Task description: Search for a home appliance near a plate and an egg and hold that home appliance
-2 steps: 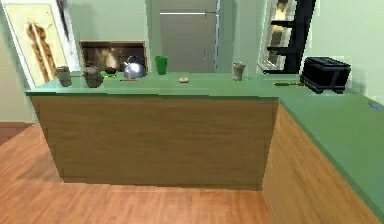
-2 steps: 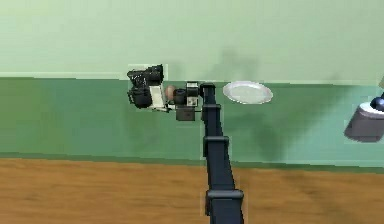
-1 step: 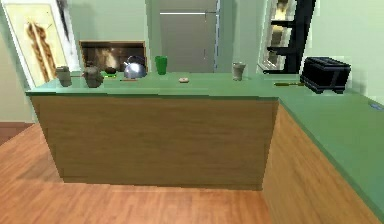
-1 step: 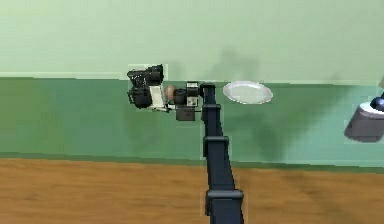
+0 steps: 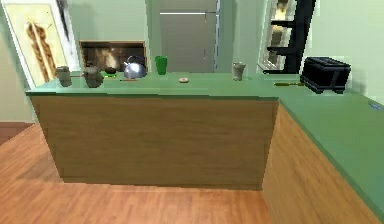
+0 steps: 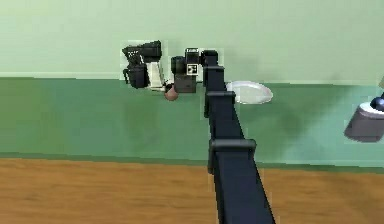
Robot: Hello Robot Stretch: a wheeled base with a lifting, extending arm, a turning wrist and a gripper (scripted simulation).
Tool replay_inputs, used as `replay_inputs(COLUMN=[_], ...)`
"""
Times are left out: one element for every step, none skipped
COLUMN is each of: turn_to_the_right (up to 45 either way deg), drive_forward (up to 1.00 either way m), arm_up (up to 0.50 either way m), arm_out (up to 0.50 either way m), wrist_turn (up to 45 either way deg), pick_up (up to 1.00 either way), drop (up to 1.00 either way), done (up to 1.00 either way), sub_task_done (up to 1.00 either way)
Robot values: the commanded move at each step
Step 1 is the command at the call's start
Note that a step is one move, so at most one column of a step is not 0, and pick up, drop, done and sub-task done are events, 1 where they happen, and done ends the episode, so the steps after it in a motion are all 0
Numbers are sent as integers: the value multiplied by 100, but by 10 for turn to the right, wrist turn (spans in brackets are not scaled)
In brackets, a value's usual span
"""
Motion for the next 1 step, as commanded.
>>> replay_inputs(turn_to_the_right=[0], drive_forward=[0], arm_up=[0], arm_out=[0], wrist_turn=[0], pick_up=[0], drop=[0], done=[100], sub_task_done=[0])
